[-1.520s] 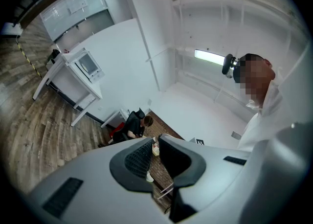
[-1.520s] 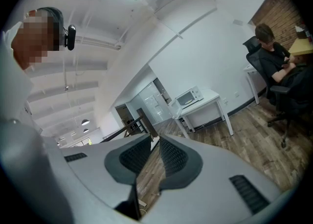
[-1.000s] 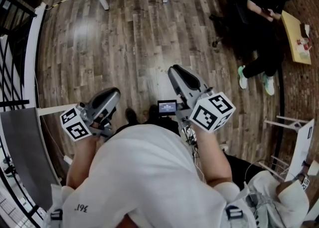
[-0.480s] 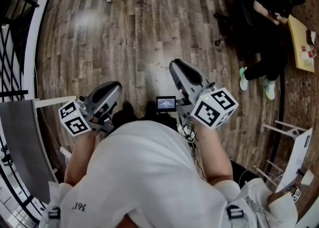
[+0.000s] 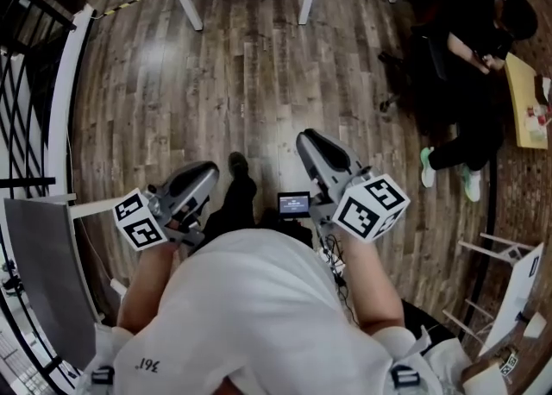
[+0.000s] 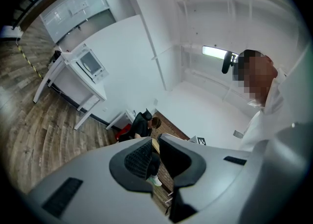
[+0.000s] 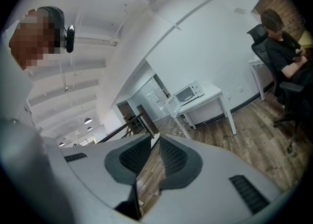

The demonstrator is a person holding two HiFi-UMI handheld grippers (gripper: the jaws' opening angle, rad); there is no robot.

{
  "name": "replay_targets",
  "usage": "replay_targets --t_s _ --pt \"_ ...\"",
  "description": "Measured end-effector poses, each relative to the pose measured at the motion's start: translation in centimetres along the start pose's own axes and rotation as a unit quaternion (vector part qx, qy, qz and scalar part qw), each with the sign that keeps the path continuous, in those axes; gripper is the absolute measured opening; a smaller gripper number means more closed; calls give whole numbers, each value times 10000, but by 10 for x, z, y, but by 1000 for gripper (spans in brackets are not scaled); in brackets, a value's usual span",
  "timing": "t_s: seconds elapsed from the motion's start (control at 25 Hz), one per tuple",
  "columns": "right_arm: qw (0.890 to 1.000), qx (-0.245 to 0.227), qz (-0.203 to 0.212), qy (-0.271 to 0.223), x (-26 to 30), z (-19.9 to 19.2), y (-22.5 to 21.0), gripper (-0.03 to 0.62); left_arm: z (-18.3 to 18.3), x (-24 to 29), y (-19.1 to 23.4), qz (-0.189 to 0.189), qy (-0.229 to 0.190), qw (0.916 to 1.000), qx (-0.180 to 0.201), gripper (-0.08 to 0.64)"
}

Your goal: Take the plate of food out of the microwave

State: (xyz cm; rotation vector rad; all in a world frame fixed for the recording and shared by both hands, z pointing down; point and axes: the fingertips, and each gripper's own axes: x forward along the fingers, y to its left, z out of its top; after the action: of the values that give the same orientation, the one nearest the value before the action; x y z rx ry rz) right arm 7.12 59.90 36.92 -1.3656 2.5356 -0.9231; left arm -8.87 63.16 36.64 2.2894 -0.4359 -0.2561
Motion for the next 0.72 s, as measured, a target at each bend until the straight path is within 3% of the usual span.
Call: replay_targets --t_s 0.48,0.72 --pt "9992 -83 -371 -137 153 79 -32 58 152 35 129 -39 87 10000 11 51" --pt "9983 -147 -527 -200 199 102 -44 57 195 48 168 -210 110 9997 -1 51"
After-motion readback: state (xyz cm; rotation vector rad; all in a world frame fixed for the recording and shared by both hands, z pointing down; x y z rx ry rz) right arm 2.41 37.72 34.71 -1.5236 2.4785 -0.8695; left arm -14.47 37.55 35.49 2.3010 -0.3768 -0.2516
